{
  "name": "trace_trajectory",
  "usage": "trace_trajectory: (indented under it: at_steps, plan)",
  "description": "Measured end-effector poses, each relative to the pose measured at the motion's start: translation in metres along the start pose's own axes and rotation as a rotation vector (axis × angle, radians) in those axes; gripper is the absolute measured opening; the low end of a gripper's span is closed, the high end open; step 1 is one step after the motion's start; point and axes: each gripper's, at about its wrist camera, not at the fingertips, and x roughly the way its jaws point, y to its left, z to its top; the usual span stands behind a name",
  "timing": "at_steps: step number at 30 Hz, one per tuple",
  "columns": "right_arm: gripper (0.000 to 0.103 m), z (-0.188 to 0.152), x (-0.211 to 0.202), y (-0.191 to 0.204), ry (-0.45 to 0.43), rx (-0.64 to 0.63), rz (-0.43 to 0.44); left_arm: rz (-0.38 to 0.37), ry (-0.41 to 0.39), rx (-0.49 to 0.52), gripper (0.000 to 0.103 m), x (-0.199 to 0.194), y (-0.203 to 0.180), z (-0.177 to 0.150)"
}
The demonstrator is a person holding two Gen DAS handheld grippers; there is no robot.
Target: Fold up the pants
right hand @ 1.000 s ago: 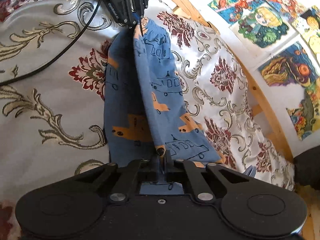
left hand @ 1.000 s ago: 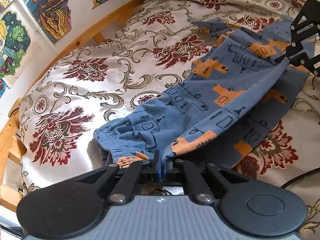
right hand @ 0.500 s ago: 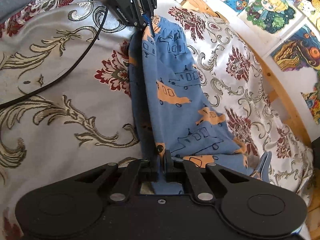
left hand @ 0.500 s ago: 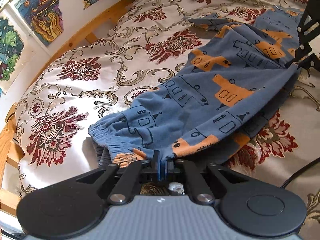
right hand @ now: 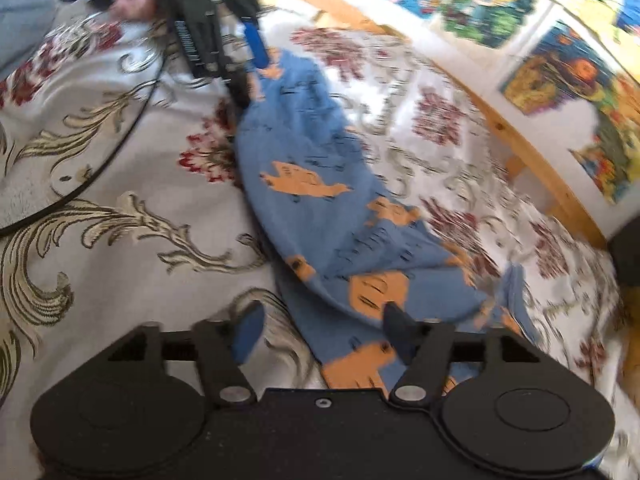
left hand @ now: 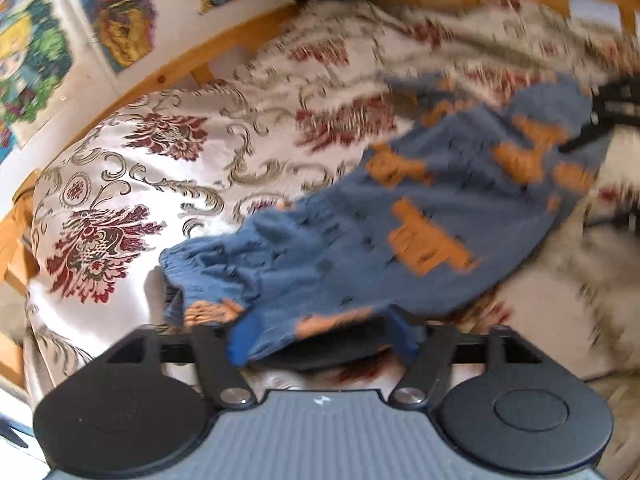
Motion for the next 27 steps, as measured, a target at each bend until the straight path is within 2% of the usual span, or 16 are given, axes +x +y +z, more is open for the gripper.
trace_trajectory:
  at_steps: [5, 7, 11, 14, 19, 23, 27]
  plan:
    - [0.096, -0.022, -0.021, -0.018, 0.012, 0.133, -0.106, -0.047, -0.086, -0.156, 0.095, -0.008, -0.024, 0.016]
    - [0.099, -0.034, -0.029, -0.027, 0.027, 0.186, -0.147, -0.077, -0.110, -0.172, 0.097, -0.006, -0.037, 0.024]
    - [0.102, -0.062, -0.045, -0.044, 0.057, 0.313, -0.212, -0.102, -0.143, -0.151, 0.099, -0.002, -0.066, 0.040]
    - [0.102, -0.082, -0.058, -0.056, 0.064, 0.407, -0.250, -0.153, -0.166, -0.183, 0.101, 0.004, -0.086, 0.054]
    - [0.102, -0.106, -0.072, -0.082, 0.060, 0.531, -0.263, -0.203, -0.189, -0.229, 0.102, 0.017, -0.120, 0.077]
    - [0.102, -0.114, -0.074, -0.103, 0.062, 0.568, -0.245, -0.183, -0.188, -0.195, 0.102, 0.031, -0.150, 0.095]
    - [0.102, -0.118, -0.074, -0.128, 0.061, 0.595, -0.197, -0.125, -0.187, -0.101, 0.100, 0.046, -0.182, 0.106]
